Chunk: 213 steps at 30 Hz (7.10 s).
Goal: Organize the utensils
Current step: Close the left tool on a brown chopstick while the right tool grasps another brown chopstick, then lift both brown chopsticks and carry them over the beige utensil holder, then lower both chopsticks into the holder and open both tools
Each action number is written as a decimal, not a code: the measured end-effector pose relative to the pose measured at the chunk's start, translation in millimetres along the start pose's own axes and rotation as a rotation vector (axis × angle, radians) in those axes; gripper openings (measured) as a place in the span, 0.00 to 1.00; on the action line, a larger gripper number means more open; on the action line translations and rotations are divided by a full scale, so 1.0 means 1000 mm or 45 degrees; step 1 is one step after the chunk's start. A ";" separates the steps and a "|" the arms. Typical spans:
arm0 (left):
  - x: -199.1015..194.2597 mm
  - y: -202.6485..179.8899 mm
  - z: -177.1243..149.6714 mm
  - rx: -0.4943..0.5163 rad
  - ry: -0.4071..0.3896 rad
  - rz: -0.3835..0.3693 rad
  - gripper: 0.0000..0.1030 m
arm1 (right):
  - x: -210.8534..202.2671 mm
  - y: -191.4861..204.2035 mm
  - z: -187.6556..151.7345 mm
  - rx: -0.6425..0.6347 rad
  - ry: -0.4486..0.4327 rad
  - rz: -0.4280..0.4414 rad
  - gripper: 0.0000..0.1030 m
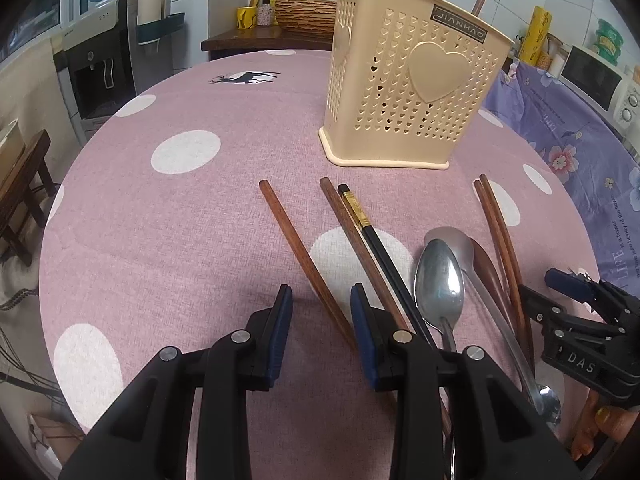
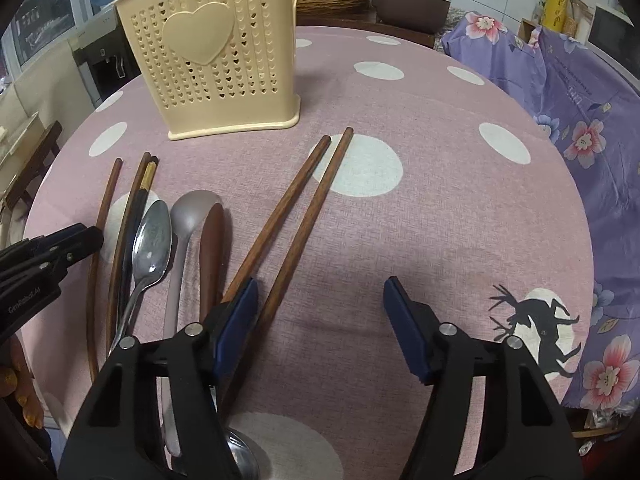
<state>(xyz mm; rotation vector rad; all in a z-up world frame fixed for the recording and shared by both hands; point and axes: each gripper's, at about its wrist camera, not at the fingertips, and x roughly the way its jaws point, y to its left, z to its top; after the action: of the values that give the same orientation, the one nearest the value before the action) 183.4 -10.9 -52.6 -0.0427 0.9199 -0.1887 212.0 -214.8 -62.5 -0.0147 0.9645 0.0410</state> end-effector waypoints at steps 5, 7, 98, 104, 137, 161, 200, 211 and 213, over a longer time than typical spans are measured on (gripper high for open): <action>-0.003 0.008 -0.001 -0.009 0.005 -0.028 0.31 | -0.001 -0.022 0.004 0.004 0.018 0.007 0.41; -0.002 0.011 0.001 -0.019 0.010 -0.040 0.31 | -0.001 -0.031 0.007 0.012 0.030 0.010 0.37; 0.055 0.004 0.074 -0.008 0.005 0.195 0.09 | -0.045 -0.073 0.101 0.256 -0.343 0.081 0.07; 0.053 0.006 0.075 -0.038 -0.010 0.147 0.08 | -0.047 -0.070 0.102 0.244 -0.351 0.085 0.07; -0.094 0.016 0.105 -0.069 -0.465 -0.022 0.08 | 0.058 -0.102 0.095 0.187 -0.036 -0.103 0.10; -0.105 0.028 0.101 -0.111 -0.518 -0.027 0.08 | -0.136 -0.092 0.098 0.173 -0.604 0.130 0.08; -0.131 -0.028 0.203 -0.006 -0.665 -0.125 0.08 | -0.161 -0.023 0.225 0.154 -0.742 0.305 0.08; -0.070 -0.013 0.175 -0.078 -0.505 -0.138 0.07 | -0.108 -0.026 0.198 0.179 -0.662 0.246 0.08; -0.068 -0.013 0.173 -0.074 -0.492 -0.142 0.07 | -0.105 -0.025 0.195 0.170 -0.668 0.240 0.08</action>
<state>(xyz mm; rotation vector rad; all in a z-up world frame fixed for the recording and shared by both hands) 278.9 -19.2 107.7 -0.1787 0.5378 -0.2474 313.0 -236.8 135.0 0.2017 0.4397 0.1470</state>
